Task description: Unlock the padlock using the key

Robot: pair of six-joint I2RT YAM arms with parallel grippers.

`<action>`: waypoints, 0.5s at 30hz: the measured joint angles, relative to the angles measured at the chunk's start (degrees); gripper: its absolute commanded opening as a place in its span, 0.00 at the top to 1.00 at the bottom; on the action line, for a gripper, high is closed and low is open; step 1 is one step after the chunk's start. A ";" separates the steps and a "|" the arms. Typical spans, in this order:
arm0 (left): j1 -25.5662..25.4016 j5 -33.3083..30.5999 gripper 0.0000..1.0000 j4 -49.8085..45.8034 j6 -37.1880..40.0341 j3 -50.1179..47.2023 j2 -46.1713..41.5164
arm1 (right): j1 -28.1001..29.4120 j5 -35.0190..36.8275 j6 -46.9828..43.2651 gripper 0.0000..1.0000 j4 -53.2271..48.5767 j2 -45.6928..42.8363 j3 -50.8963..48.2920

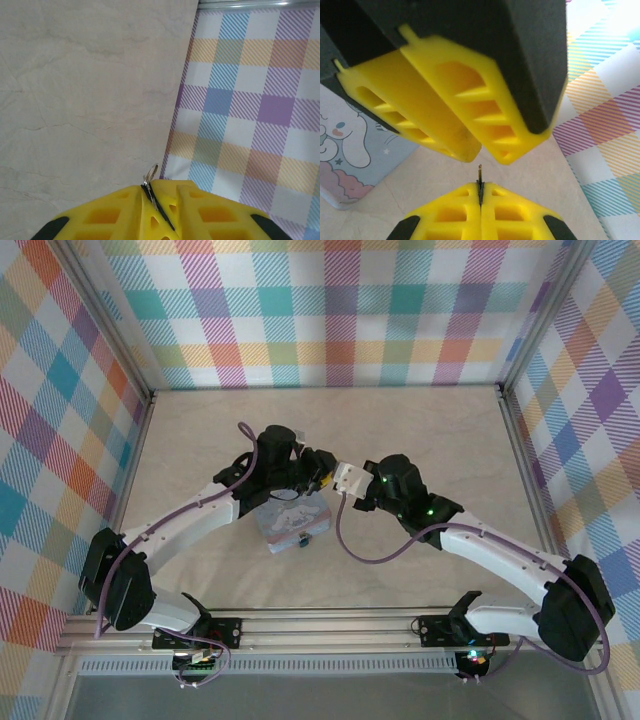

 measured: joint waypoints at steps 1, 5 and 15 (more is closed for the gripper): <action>-0.11 -0.35 0.78 0.02 -0.48 0.00 0.02 | 0.09 0.28 -0.04 1.00 0.28 0.07 0.00; -0.48 -0.83 0.80 0.15 -1.66 0.00 0.15 | 0.31 0.31 -0.04 1.00 1.14 0.09 0.00; -0.81 -1.31 0.92 1.31 -2.78 0.02 0.83 | 0.44 1.20 0.02 1.00 1.51 0.26 0.00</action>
